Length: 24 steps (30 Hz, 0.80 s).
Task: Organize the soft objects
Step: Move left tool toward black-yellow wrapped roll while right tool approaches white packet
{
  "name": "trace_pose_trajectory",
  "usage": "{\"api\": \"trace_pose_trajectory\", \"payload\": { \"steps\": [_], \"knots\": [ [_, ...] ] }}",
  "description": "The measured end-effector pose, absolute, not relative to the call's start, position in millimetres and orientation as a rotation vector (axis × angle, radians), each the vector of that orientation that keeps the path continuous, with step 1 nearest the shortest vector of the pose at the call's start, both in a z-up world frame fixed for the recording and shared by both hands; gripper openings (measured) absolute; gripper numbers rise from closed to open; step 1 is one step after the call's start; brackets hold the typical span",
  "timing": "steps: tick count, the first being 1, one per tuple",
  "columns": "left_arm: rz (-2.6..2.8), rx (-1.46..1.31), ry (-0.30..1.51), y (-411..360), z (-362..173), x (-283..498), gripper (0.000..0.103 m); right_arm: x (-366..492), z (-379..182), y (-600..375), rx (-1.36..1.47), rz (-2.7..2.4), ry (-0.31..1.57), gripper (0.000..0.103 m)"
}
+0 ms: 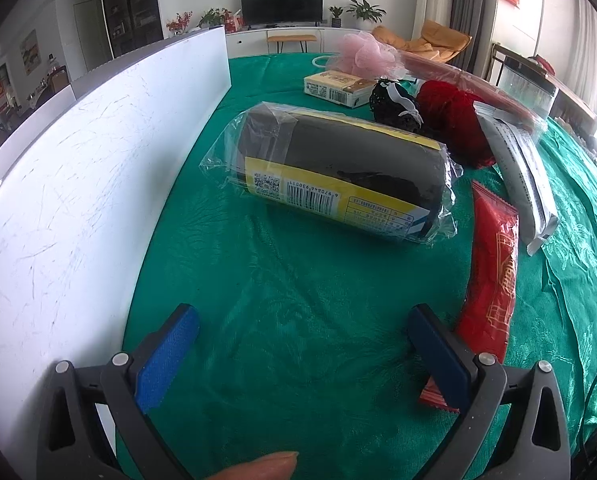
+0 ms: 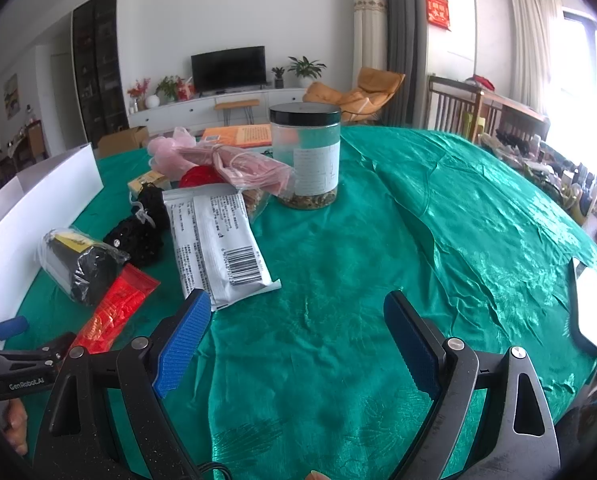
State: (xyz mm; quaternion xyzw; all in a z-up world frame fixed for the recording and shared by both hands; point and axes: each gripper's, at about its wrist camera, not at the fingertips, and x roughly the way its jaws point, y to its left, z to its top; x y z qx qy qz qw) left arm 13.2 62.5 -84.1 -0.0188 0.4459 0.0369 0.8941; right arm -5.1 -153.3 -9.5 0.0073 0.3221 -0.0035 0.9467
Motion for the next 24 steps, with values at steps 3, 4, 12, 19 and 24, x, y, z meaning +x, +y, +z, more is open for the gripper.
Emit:
{"api": "trace_pose_trajectory", "payload": {
  "steps": [3,4,12,19,24],
  "knots": [
    [0.083,-0.044,0.924,63.1,-83.8,10.6,0.103,-5.0,-9.6,-153.3,0.015,-0.007,0.657,0.090],
    [0.087,-0.044,0.924,62.9,-83.8,10.5,0.103,-5.0,-9.6,-153.4,0.016,-0.007,0.656,0.090],
    [0.064,-0.034,0.942,63.4,-83.4,7.2,0.103,-3.0,-13.2,-164.9,0.091,0.012,0.674,0.090],
    [-0.003,-0.004,0.973,65.4,-82.4,4.1,0.103,43.7,-23.6,-151.0,0.088,0.198,0.794,0.090],
    [-0.027,0.005,0.998,66.3,-81.6,4.9,0.103,106.7,-28.9,-113.8,-0.007,0.354,0.939,0.090]
  ]
}}
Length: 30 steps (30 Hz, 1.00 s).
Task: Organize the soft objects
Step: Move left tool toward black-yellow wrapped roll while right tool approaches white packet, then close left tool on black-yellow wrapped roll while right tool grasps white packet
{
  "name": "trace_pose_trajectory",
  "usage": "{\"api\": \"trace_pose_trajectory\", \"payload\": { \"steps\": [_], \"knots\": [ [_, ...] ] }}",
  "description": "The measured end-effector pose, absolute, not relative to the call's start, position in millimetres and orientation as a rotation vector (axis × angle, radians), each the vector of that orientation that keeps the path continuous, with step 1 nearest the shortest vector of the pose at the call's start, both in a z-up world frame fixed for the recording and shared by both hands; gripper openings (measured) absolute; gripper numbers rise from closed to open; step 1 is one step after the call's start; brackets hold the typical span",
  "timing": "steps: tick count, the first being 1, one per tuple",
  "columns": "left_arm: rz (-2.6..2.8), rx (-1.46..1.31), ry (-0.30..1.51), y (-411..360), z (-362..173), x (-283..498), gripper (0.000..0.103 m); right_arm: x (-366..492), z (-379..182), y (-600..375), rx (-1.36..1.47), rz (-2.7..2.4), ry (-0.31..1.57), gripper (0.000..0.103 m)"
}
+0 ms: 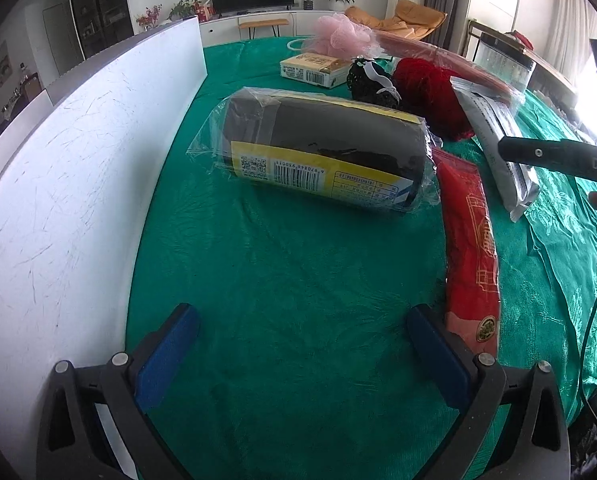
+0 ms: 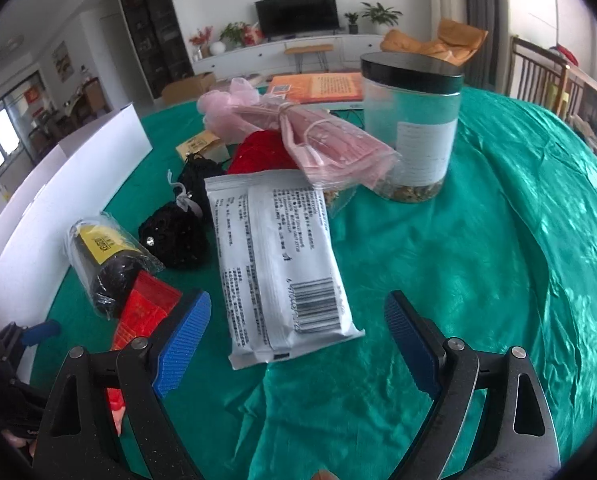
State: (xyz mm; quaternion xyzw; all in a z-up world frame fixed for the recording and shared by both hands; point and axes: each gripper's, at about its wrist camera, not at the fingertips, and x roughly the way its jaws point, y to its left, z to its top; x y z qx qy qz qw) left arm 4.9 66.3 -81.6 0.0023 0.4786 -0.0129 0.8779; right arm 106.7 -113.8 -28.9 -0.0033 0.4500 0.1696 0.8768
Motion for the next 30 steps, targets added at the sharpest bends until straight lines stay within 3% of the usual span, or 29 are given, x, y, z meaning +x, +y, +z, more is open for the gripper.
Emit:
{"api": "trace_pose_trajectory", "payload": {
  "steps": [5,6,7,8,15,18,20,22,23,30],
  "knots": [
    [-0.049,0.017,0.983,65.7,-82.4,2.3,0.103,125.3,-49.2,-104.8,-0.029,0.327,1.009,0.089],
    [-0.047,0.017,0.976,65.7,-82.6,2.2,0.103,120.5,-47.8,-109.3,-0.005,0.333,0.993,0.086],
    [-0.045,0.015,0.970,65.6,-82.7,2.6,0.103,114.6,-46.3,-113.9,0.014,0.342,0.988,0.073],
    [-0.041,0.014,0.965,65.2,-82.8,3.4,0.103,107.2,-44.4,-119.9,0.018,0.341,0.992,0.070],
    [-0.031,0.009,0.954,63.8,-82.8,13.0,0.103,71.5,-38.4,-203.5,0.108,0.141,0.993,0.070],
    [-0.019,0.002,0.954,62.9,-82.6,18.8,0.103,111.2,-32.0,-250.5,0.188,0.000,0.988,0.069],
    [-0.016,0.000,0.952,62.7,-82.8,23.4,0.103,141.7,-12.2,-272.7,0.236,0.004,0.869,0.070],
    [-0.019,0.001,0.952,63.0,-83.1,27.6,0.103,165.2,-1.8,-284.1,0.239,0.000,0.857,0.085],
    [-0.022,0.003,0.948,63.5,-83.5,29.3,0.103,170.1,-1.0,-287.2,0.248,-0.021,0.883,0.085],
    [-0.004,-0.006,0.931,62.6,-83.8,34.0,0.103,78.7,-24.6,-266.5,0.202,-0.061,0.923,0.085]
  ]
}}
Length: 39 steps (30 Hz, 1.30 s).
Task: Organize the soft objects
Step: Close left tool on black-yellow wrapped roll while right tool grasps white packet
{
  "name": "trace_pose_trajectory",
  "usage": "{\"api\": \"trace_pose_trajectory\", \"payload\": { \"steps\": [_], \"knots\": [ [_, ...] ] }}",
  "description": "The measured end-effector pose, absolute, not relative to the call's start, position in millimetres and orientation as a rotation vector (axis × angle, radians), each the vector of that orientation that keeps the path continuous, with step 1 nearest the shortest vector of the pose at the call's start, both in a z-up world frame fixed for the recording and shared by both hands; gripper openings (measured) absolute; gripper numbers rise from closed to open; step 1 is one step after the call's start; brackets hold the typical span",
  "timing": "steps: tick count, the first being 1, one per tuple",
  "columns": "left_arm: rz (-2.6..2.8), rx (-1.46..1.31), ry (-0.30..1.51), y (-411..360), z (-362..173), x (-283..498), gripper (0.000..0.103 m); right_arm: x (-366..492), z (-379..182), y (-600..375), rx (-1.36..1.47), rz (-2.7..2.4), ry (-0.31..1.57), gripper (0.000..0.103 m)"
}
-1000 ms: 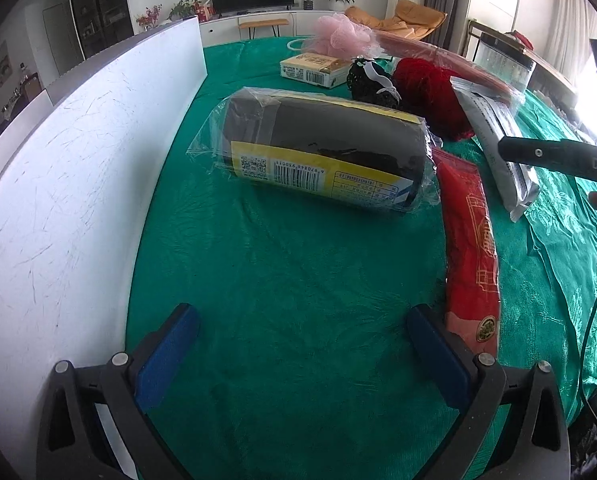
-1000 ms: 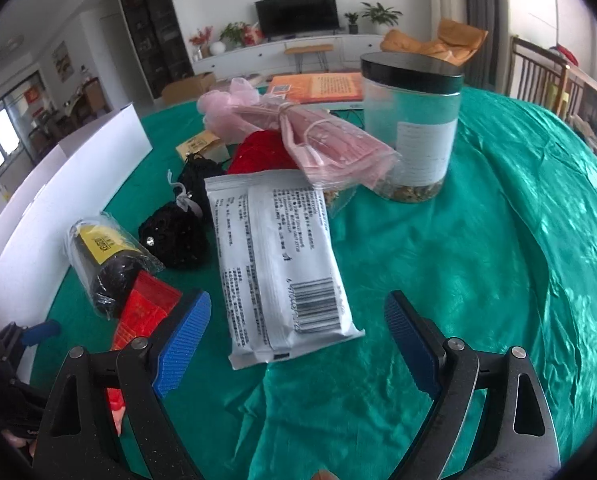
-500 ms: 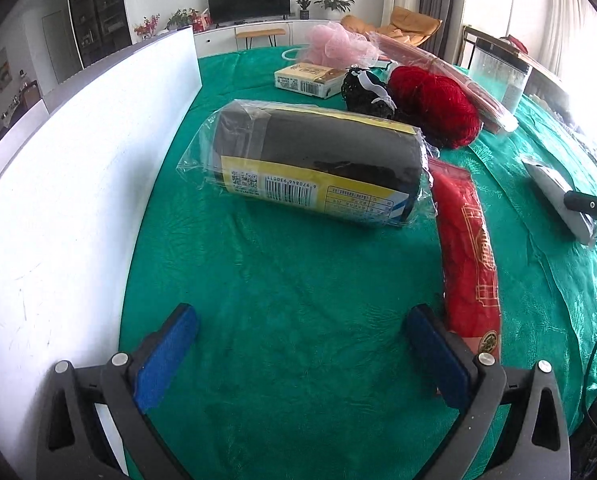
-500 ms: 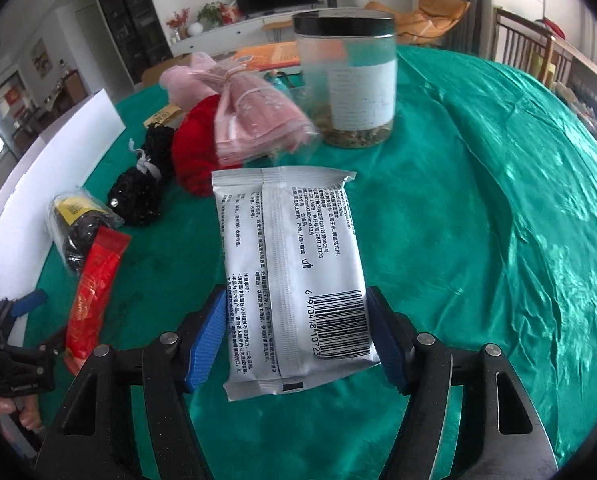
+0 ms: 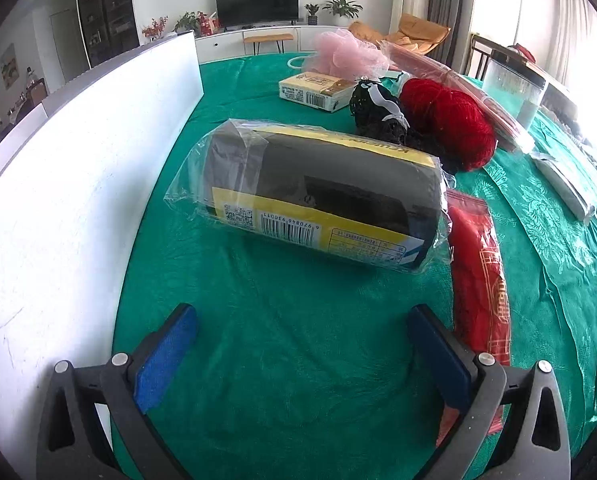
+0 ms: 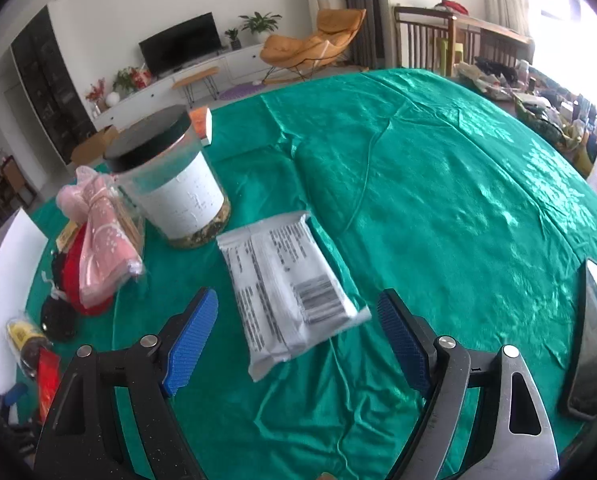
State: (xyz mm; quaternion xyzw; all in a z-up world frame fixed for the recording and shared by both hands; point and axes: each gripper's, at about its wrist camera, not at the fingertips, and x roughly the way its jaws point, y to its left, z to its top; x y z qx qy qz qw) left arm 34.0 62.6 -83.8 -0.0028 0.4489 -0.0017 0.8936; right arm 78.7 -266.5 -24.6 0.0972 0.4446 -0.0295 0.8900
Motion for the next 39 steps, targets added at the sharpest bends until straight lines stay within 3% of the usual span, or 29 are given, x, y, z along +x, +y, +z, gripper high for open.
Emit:
{"api": "trace_pose_trajectory", "payload": {
  "steps": [3,11,22,25,35,39],
  "knots": [
    [0.002,-0.008,0.929,62.0,-83.9,35.5,0.103,68.7,-50.4,-251.9,0.157,-0.041,1.037,0.086],
    [0.000,-0.009,0.924,62.4,-84.0,34.1,0.103,153.9,-46.9,-299.1,0.175,-0.272,0.988,0.082],
    [-0.014,-0.017,0.947,63.5,-82.0,31.5,0.103,71.5,-52.0,-256.6,0.194,-0.209,0.906,0.085],
    [-0.113,-0.161,0.927,68.4,-73.9,26.3,0.103,75.6,-54.4,-247.0,0.151,-0.195,0.916,0.086],
    [-0.096,-0.303,0.886,76.5,-46.3,147.6,0.103,74.5,-56.5,-240.9,0.109,-0.207,0.923,0.086],
    [-0.045,-0.262,0.939,83.9,-51.3,152.0,0.103,73.7,-56.1,-240.3,0.114,-0.205,0.920,0.086]
  ]
}}
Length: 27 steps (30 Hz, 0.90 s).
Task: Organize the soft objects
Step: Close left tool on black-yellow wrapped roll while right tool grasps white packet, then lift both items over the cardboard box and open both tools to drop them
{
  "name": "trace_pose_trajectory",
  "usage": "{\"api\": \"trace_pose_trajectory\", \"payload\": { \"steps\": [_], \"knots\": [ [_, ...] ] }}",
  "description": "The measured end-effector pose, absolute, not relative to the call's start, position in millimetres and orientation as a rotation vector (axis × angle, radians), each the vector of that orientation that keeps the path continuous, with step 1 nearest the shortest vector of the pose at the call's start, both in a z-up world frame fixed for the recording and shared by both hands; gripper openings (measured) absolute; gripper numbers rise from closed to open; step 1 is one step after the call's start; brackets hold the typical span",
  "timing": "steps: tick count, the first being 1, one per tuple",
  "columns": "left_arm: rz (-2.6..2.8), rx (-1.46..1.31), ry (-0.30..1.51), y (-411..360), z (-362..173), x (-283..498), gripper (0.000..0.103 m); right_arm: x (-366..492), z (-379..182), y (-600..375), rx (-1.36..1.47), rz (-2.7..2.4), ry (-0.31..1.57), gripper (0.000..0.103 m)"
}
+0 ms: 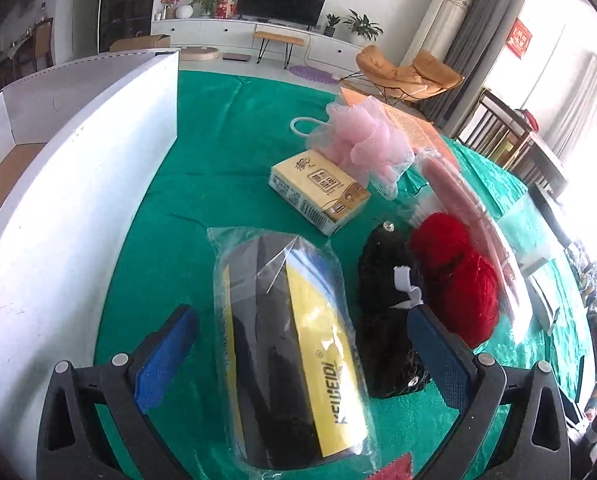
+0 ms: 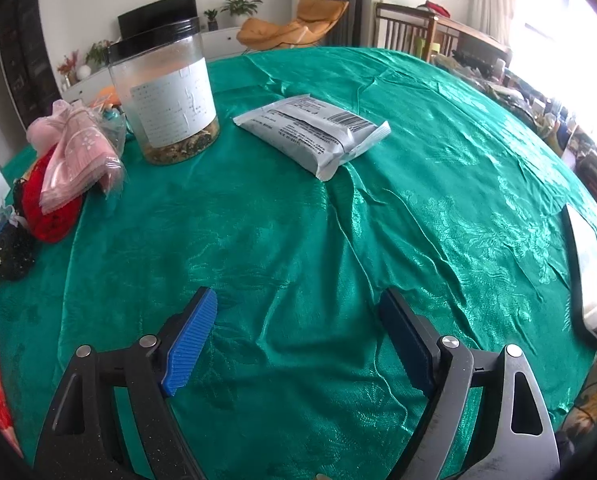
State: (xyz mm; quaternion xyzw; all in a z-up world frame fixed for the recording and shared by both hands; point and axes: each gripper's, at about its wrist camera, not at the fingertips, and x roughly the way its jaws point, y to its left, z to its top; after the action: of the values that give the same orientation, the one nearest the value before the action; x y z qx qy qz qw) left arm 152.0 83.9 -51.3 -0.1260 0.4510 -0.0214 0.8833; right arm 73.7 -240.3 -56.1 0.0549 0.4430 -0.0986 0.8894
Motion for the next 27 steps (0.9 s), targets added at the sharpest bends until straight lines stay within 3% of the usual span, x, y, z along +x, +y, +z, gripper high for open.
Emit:
{"api": "trace_pose_trajectory", "payload": {
  "steps": [5,8,10,13,16,19,22,27],
  "knots": [
    [0.014,-0.252,1.050,88.1,-71.7,137.9,0.103,66.4,-21.7,-262.4,0.246,-0.072,0.767,0.085],
    [0.021,-0.272,1.061,91.4,-71.7,136.3,0.101,107.2,9.4,-281.8,0.084,-0.050,0.789,0.085],
    [-0.008,-0.278,1.088,87.4,-71.7,139.0,0.085,152.5,11.1,-294.0,-0.012,-0.005,0.936,0.085],
    [-0.063,-0.219,1.110,74.9,-68.4,145.5,0.070,203.2,-4.0,-302.0,-0.103,0.074,1.091,0.085],
    [-0.092,-0.205,1.125,72.2,-65.9,149.6,0.062,234.4,-28.2,-299.4,-0.108,0.149,1.153,0.085],
    [-0.094,-0.268,1.118,81.4,-62.7,151.9,0.057,252.5,-52.8,-296.3,-0.134,0.119,1.206,0.085],
    [-0.057,-0.303,1.069,90.9,-49.9,149.9,0.057,266.0,-41.1,-321.2,0.073,0.052,1.210,0.068],
    [-0.068,-0.348,0.972,100.3,-12.5,145.9,0.056,272.9,12.3,-338.2,0.209,0.000,1.067,0.067]
  ]
}}
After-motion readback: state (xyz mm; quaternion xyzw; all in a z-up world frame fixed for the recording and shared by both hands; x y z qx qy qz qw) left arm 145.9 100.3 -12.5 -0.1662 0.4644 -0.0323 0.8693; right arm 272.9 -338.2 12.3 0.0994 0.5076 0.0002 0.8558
